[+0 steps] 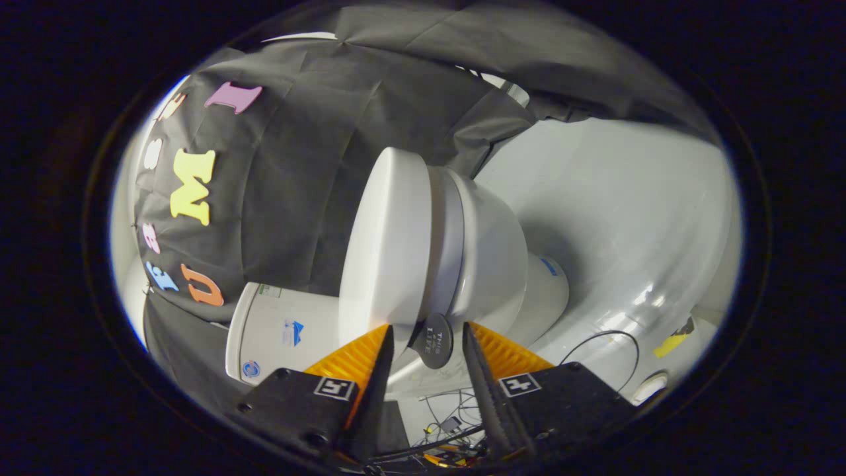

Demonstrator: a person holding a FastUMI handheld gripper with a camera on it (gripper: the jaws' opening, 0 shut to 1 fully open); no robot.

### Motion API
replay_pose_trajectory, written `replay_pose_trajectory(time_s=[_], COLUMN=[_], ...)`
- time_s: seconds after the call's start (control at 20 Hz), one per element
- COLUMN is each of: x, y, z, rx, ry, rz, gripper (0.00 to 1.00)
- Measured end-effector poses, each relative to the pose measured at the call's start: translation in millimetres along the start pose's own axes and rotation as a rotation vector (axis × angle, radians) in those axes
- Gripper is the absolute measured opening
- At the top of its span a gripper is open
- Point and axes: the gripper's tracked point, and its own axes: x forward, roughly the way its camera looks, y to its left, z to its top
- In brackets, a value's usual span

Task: Open the toilet lid.

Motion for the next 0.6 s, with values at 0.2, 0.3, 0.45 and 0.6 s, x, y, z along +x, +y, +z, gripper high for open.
replay_pose_trajectory(time_s=[0.2,0.3,0.45,0.6], x=[5,-1,-3,-2], y=[-8,-10,-12,-14], z=[-2,4,7,8], rx=[0.003,0.038,0.067,0.049], ry=[0.024,0.02,0.024,0.015], rz=[-0.005,-0.008,0.011,-0.02], gripper=[0.36,0.28,0.16,0.09])
